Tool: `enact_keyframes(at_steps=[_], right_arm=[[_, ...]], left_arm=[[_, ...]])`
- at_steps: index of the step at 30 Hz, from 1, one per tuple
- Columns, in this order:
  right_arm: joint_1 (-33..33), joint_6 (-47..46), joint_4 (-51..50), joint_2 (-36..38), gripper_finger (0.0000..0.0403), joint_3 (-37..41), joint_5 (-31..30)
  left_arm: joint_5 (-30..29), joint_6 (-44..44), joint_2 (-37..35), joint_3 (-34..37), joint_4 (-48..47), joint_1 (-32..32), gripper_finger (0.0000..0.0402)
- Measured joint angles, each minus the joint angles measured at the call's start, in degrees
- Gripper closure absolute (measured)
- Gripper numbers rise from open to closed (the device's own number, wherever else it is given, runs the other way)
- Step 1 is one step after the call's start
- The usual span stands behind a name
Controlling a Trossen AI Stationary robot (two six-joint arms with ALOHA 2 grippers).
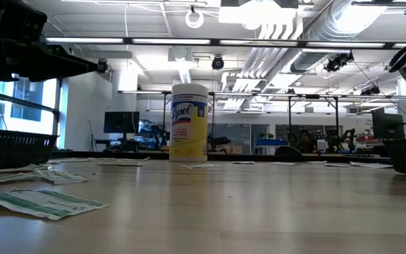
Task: Pick & Place First Aid Supplies
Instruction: Put the towelette pack into the right black basket
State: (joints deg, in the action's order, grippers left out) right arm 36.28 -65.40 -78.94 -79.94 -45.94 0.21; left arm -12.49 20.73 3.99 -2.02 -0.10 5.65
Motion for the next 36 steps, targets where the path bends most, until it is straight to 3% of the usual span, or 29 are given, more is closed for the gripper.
enact_keyframes(at_steps=[6, 11, 17, 24, 36], right_arm=[[0.17, -0.54, -1.66, 0.02, 0.0304, -1.80, 0.00], [2.42, -0.56, -0.06, 0.02, 0.0304, -7.84, -3.28], [7.47, 1.71, 16.73, 0.09, 0.0303, -13.00, -8.64], [12.55, 15.77, 43.77, 0.07, 0.0304, -4.85, -8.50], [13.28, 24.69, 66.41, 0.07, 0.0304, 10.96, -7.79]], left_arm=[[0.00, 0.00, 0.02, 0.00, 0.00, 0.00, 0.0195], [-0.55, 0.00, 0.02, 0.02, 0.11, 0.00, 0.0195], [-0.52, 0.00, 0.00, 0.02, 0.11, 0.00, 0.0195], [-0.55, -0.02, 0.00, 0.02, 0.11, 0.00, 0.0195], [-0.57, 0.00, 0.00, 0.02, 0.11, 0.00, 0.0195]])
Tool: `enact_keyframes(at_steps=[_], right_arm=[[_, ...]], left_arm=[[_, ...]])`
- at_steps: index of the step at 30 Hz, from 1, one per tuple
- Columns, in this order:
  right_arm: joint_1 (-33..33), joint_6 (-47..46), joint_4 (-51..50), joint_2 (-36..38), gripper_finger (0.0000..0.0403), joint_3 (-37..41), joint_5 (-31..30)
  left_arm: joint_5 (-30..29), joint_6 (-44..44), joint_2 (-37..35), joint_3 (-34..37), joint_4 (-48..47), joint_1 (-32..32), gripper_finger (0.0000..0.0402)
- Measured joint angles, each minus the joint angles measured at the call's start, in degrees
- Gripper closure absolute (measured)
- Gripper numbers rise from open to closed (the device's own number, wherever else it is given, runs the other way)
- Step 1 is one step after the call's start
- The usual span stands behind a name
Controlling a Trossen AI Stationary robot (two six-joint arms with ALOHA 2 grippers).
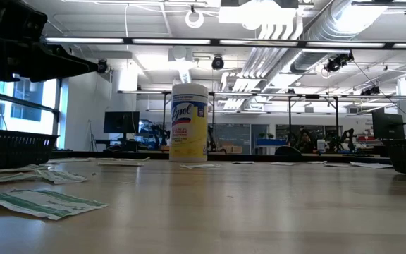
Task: Pick & Place First Aid Supplies
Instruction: Put the towelette pack into the right black basket
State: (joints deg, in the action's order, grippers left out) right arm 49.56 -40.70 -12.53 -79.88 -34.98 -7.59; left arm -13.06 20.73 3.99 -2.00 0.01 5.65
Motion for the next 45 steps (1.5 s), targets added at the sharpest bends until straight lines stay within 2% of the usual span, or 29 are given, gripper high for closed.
enact_keyframes(at_steps=[5, 10, 18, 26, 35, 45], right_arm=[[0.00, 1.66, 7.36, 0.00, 0.0304, 5.53, -0.09], [0.00, 7.35, 16.75, 0.00, 0.0304, 10.20, -0.76], [1.38, 11.72, 17.02, -0.02, 0.0304, 8.86, -3.08], [1.92, 14.19, 4.33, -0.76, 0.0305, 0.55, -6.21], [1.12, 13.88, -13.56, -13.02, 0.0305, -11.34, -1.95], [-1.28, 14.13, -15.76, -15.08, 0.0305, -13.98, -1.02]], left_arm=[[-0.02, 0.00, 0.00, 0.00, 0.00, 0.00, 0.0195], [-0.02, 0.00, 0.00, 0.00, 0.00, 0.00, 0.0195], [-0.04, 0.00, 0.00, 0.00, -0.01, 0.00, 0.0195], [-0.06, -0.01, 0.00, 0.00, -0.02, 0.01, 0.0195], [-0.07, -0.01, 0.01, 0.00, -0.04, 0.00, 0.0195], [-0.07, -0.01, 0.00, 0.00, -0.07, 0.01, 0.0195]])
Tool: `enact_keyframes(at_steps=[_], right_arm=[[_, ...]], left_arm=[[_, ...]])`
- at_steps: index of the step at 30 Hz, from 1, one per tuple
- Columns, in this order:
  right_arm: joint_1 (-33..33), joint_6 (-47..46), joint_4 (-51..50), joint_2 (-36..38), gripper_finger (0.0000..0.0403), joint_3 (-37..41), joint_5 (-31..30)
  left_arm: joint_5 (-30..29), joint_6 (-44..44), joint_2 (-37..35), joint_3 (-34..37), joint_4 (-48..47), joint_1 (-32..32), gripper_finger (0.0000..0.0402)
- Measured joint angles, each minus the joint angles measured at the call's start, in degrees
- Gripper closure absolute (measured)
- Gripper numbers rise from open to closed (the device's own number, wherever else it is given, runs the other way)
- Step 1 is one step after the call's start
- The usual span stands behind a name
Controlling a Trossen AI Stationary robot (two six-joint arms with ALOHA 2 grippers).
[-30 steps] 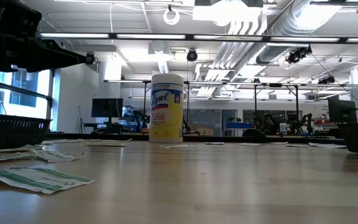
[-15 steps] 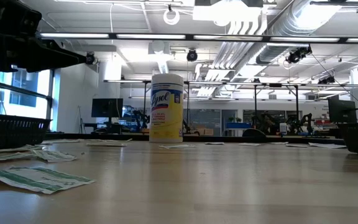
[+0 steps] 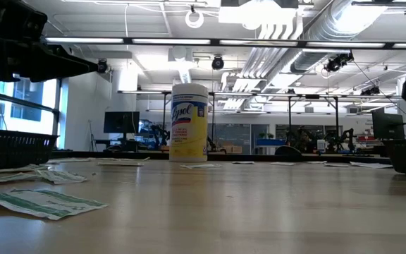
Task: Pick & Place First Aid Supplies
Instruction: Put the towelette pack into the right black basket
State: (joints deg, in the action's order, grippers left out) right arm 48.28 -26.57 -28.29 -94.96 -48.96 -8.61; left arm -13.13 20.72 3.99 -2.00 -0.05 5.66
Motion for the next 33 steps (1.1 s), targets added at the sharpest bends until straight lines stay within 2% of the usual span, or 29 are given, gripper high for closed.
enact_keyframes(at_steps=[11, 17, 21, 28, 33], right_arm=[[-4.75, 1.39, 2.76, 0.28, 0.0305, 4.28, 0.01], [-10.82, 5.02, 5.40, 0.13, 0.0305, 4.46, -6.55], [-14.59, 6.81, 5.62, 0.11, 0.0305, 4.47, -5.30], [-18.73, 7.32, 5.03, 0.09, 0.0305, 4.47, 1.18], [-20.95, 7.59, 4.28, 0.07, 0.0305, 4.47, 3.70]], left_arm=[[0.00, 0.01, 0.00, 0.00, -0.02, -0.01, 0.0195], [0.00, -0.01, 0.02, 0.00, -0.02, -0.01, 0.0195], [0.01, -0.01, 0.02, 0.00, -0.02, -0.01, 0.0195], [0.02, 0.00, 0.01, 0.00, -0.02, -0.01, 0.0195], [0.01, 0.01, 0.02, 0.00, -0.02, -0.01, 0.0195]])
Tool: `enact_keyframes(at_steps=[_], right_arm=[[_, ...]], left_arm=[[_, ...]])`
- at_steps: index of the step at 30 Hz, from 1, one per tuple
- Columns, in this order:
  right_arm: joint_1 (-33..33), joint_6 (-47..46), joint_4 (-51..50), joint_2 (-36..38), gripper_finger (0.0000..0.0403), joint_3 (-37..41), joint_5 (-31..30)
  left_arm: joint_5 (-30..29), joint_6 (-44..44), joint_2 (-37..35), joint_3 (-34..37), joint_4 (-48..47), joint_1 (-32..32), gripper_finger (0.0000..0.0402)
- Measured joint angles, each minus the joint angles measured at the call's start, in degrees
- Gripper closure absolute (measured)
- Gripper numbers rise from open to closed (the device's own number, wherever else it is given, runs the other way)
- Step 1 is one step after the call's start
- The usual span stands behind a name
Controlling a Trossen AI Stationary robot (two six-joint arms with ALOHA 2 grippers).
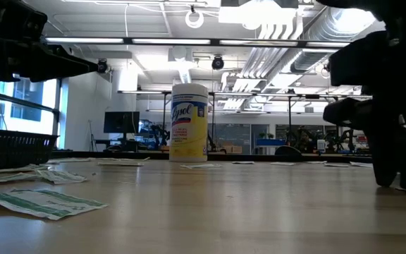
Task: Pick & Place First Aid Supplies
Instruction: Put the towelette pack into the right black basket
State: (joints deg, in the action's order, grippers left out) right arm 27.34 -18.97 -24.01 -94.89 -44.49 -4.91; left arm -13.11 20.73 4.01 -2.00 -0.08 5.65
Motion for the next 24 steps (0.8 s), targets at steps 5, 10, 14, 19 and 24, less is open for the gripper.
enact_keyframes(at_steps=[5, 10, 14, 19, 24], right_arm=[[-1.39, 0.73, 1.16, 0.19, 0.0307, 1.85, 1.71], [-1.49, 1.56, 3.71, 0.55, 0.0346, 3.95, 1.25], [-1.51, 1.50, 4.48, 0.59, 0.0394, 4.20, 0.59], [-1.45, 2.35, 3.43, 0.99, 0.0393, 3.22, -0.53], [-1.44, 2.51, 0.45, 5.83, 0.0399, 2.11, -1.81]], left_arm=[[0.01, -0.01, 0.00, 0.00, -0.01, 0.01, 0.0195], [0.01, 0.00, -0.02, 0.00, 0.00, 0.00, 0.0195], [0.01, 0.00, -0.01, 0.00, -0.01, 0.01, 0.0195], [0.01, 0.00, -0.02, 0.00, 0.00, 0.00, 0.0195], [0.01, 0.00, -0.02, 0.00, -0.01, 0.00, 0.0195]])
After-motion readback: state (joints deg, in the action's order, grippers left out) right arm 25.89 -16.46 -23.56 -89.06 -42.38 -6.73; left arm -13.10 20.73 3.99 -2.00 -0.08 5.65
